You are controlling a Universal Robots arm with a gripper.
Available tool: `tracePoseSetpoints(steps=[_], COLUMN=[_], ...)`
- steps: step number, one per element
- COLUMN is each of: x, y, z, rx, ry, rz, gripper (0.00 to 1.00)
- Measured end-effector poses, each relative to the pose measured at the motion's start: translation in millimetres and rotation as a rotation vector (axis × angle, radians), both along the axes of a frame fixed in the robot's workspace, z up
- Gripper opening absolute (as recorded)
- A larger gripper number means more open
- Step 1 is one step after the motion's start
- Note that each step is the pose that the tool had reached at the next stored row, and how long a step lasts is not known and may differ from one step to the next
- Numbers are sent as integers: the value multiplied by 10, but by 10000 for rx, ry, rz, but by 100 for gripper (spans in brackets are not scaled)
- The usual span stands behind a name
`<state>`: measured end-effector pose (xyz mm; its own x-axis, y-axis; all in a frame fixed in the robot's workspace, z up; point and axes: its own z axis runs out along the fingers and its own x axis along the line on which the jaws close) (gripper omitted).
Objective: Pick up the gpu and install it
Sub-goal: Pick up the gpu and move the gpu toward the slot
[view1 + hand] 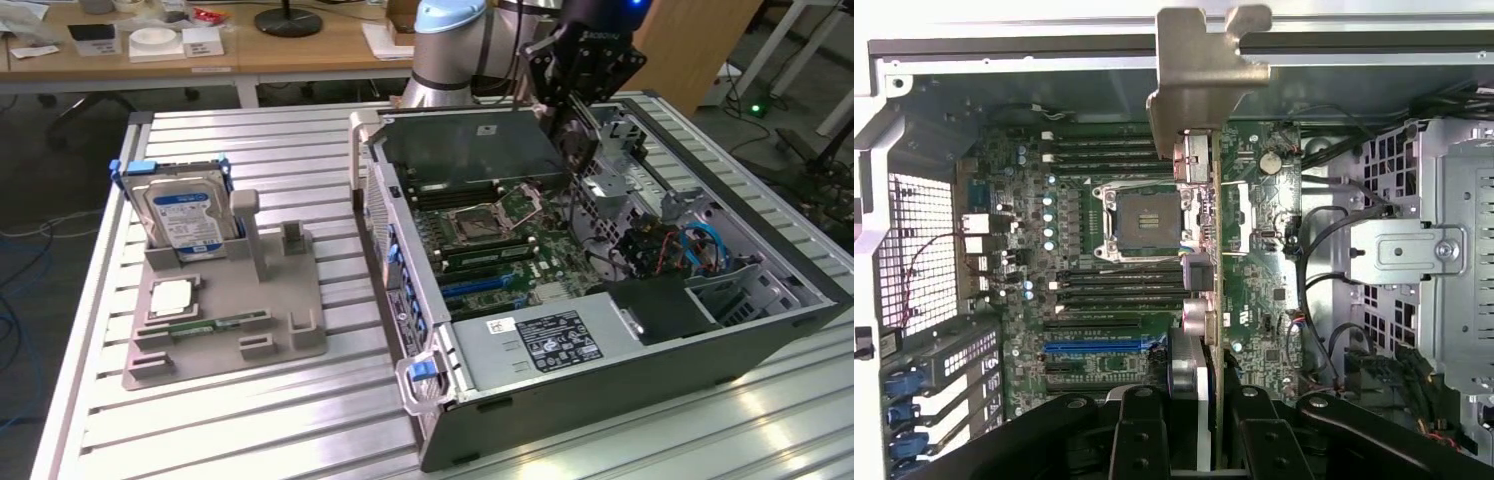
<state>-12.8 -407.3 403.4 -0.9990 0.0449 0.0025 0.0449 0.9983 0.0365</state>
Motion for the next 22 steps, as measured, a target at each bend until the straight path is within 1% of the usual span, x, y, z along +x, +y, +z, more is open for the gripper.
tracePoseSetpoints(steps=[6,9,22], x=[9,13,19], y=[0,0,0], z=[0,-1,-1], rx=[1,1,0], ry=[10,9,10], rz=[5,105,1375], gripper=[28,28,28])
